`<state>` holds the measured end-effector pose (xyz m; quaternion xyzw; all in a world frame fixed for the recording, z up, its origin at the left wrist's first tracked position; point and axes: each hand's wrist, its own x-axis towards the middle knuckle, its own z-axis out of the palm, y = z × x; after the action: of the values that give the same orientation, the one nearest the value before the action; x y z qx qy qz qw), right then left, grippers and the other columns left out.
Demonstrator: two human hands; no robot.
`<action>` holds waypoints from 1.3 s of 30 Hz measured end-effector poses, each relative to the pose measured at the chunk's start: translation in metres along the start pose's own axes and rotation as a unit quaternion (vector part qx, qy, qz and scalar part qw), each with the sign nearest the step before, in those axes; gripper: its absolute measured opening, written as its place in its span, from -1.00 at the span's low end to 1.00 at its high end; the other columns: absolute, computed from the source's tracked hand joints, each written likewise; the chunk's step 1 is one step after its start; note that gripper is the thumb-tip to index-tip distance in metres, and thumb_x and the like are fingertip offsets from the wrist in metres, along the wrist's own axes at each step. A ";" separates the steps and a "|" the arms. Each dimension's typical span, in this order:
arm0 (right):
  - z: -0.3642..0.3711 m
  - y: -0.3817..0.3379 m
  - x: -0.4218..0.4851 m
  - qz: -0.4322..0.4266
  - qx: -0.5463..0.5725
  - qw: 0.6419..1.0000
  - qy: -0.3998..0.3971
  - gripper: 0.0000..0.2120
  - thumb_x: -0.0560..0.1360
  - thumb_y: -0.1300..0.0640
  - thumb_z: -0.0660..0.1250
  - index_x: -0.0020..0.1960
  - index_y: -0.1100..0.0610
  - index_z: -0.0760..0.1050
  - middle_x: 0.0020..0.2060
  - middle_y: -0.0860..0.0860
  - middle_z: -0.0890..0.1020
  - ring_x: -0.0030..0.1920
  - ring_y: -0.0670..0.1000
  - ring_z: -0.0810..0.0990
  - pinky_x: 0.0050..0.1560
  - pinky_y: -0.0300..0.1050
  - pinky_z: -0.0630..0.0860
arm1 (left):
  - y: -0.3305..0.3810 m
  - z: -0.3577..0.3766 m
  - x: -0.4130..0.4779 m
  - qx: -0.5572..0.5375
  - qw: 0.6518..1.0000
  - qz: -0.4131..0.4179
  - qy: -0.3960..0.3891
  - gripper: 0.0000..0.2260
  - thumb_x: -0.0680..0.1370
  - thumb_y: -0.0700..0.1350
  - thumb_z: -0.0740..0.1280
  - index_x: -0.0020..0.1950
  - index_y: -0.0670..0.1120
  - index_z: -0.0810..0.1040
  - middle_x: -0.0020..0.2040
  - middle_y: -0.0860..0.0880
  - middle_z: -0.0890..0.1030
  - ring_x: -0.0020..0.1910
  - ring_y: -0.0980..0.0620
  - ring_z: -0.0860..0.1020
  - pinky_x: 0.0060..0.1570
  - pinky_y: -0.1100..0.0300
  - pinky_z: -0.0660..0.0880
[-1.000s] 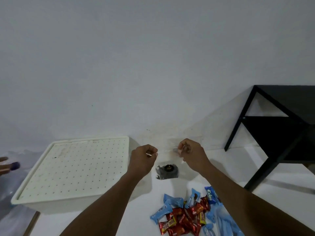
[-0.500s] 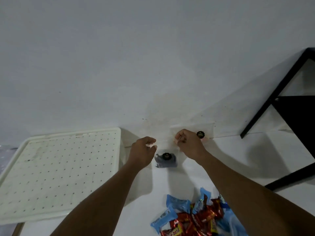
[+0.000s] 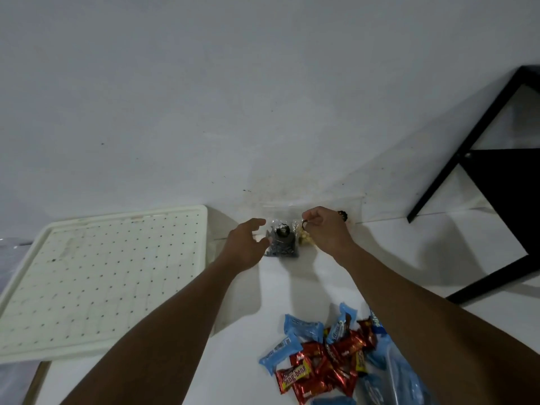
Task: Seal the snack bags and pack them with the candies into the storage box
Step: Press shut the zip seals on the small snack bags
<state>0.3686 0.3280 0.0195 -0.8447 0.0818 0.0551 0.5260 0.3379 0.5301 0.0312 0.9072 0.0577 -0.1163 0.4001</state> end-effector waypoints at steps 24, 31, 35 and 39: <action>-0.044 0.178 -0.342 0.148 -0.117 0.977 -0.103 -0.84 0.46 0.28 0.33 -0.09 0.05 0.60 0.02 0.02 0.68 0.09 -0.02 0.63 0.16 -0.14 0.53 | -0.068 0.181 -0.275 0.086 0.965 -0.065 -0.240 -0.60 0.53 0.02 0.42 0.35 0.00 0.51 0.38 -0.02 0.47 0.34 -0.01 0.46 0.29 0.17 0.41; -0.048 0.198 -0.365 0.153 -0.123 0.975 -0.104 -0.79 0.44 0.29 0.30 -0.07 0.03 0.61 -0.10 -0.09 0.63 -0.06 -0.06 0.60 0.00 -0.27 0.47 | -0.074 0.213 -0.313 0.096 0.972 -0.099 -0.192 -0.66 0.51 -0.04 0.43 0.28 0.02 0.54 0.29 -0.03 0.56 0.24 -0.04 0.54 0.27 0.10 0.48; -0.050 0.203 -0.373 0.137 -0.104 0.979 -0.112 -0.79 0.45 0.29 0.30 -0.07 0.02 0.61 -0.12 -0.08 0.66 -0.14 -0.13 0.61 -0.13 -0.41 0.46 | -0.078 0.215 -0.327 0.033 0.976 -0.141 -0.163 -0.85 0.53 -0.18 0.38 0.08 -0.01 0.60 0.08 -0.11 0.64 -0.02 -0.09 0.65 -0.13 0.16 0.60; -0.057 0.193 -0.382 0.129 -0.083 0.980 -0.129 -0.78 0.46 0.29 0.29 -0.03 0.06 0.63 -0.10 -0.06 0.68 -0.08 -0.11 0.63 0.00 -0.23 0.56 | -0.069 0.205 -0.344 -0.144 0.958 -0.200 -0.147 -0.86 0.50 -0.36 0.39 -0.01 -0.17 0.61 -0.17 -0.21 0.63 -0.35 -0.08 0.65 -0.18 0.07 0.62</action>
<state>-0.0439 0.2236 -0.0569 -0.8534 0.1167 0.2376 0.4491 -0.0418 0.4207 -0.0631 0.7829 0.1946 -0.3164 0.4990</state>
